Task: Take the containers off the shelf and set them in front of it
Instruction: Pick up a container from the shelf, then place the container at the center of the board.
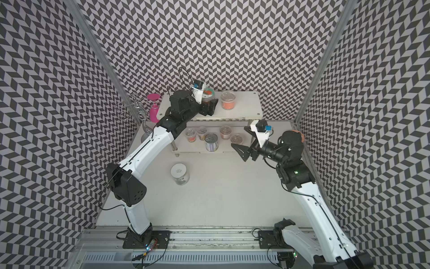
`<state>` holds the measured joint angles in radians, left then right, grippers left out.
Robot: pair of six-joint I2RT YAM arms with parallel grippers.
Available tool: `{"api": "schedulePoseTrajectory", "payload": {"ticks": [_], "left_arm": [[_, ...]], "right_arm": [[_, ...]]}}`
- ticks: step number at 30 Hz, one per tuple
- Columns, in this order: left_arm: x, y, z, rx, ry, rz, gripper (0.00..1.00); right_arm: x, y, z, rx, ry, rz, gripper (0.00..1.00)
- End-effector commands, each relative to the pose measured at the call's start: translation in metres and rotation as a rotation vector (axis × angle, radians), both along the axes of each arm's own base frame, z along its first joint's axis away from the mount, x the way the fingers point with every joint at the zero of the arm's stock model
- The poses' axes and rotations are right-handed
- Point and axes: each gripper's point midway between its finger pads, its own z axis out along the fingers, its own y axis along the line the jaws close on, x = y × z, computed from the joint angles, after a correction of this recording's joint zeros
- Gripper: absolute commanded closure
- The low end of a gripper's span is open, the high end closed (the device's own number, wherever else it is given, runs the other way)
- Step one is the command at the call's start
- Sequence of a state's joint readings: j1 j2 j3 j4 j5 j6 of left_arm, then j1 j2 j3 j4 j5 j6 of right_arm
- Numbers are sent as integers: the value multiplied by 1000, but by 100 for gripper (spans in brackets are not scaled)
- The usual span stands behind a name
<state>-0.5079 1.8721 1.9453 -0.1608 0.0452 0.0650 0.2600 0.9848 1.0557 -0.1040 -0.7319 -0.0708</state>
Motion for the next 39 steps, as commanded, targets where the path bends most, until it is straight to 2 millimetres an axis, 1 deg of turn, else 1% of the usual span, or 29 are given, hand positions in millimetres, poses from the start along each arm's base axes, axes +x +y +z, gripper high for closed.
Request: {"api": "schedulePoseTrajectory", "payload": {"ticks": [1, 5, 9, 11, 13, 15, 17, 19, 21, 25, 26, 27, 29, 30, 31, 32, 35, 37, 39], "left_arm": [[-7, -1, 18, -15, -26, -27, 10], [-15, 5, 27, -15, -41, -22, 14], [-30, 12, 42, -24, -67, -23, 15], [-41, 17, 50, -30, -78, -25, 15], [-58, 21, 57, -39, -91, -30, 15], [-80, 23, 63, -47, -102, -42, 15], [-107, 20, 58, -48, -97, -67, 15], [-134, 18, 47, -70, -81, -87, 16], [-164, 16, 26, -93, -43, -100, 17], [-207, 18, -25, -128, 29, -62, 18], [-218, 15, -39, -140, 49, -62, 18], [-226, 12, -54, -139, 65, -54, 18], [-240, 5, -93, -124, 107, -37, 18], [-244, 4, -108, -124, 125, -32, 18], [-249, 3, -129, -114, 139, -25, 18], [-251, 3, -145, -118, 153, -15, 18], [-253, 8, -193, -104, 183, 2, 18], [-251, 14, -216, -92, 200, 37, 18], [-250, 12, -233, -84, 206, 38, 18]], "right_arm": [[-2, 0, 16, 9, -56, -5, 1], [-2, 0, 14, 6, -54, -7, 1], [0, 0, 14, 7, -54, -4, 1], [0, 1, 15, 11, -55, -3, 0], [0, 1, 15, 12, -56, -1, 1], [0, 1, 15, 13, -57, 2, 0], [-1, 2, 14, 14, -57, 5, 1], [-1, 2, 12, 15, -56, 10, 0], [-2, 3, 10, 16, -56, 18, 0], [-2, 2, 7, 13, -51, 10, 1], [-2, 2, 6, 10, -51, 6, 0], [-1, 2, 5, 6, -49, 4, 0], [0, 1, 2, 2, -47, -1, 0], [0, 1, 2, 3, -46, -1, 0], [0, 1, 1, 2, -45, -3, 0], [-1, 0, 0, 1, -45, -4, 0], [-2, -1, -4, -2, -39, -13, 0], [-2, -2, -6, -2, -38, -22, 0], [-3, -3, -8, -3, -33, -26, 0]]}}
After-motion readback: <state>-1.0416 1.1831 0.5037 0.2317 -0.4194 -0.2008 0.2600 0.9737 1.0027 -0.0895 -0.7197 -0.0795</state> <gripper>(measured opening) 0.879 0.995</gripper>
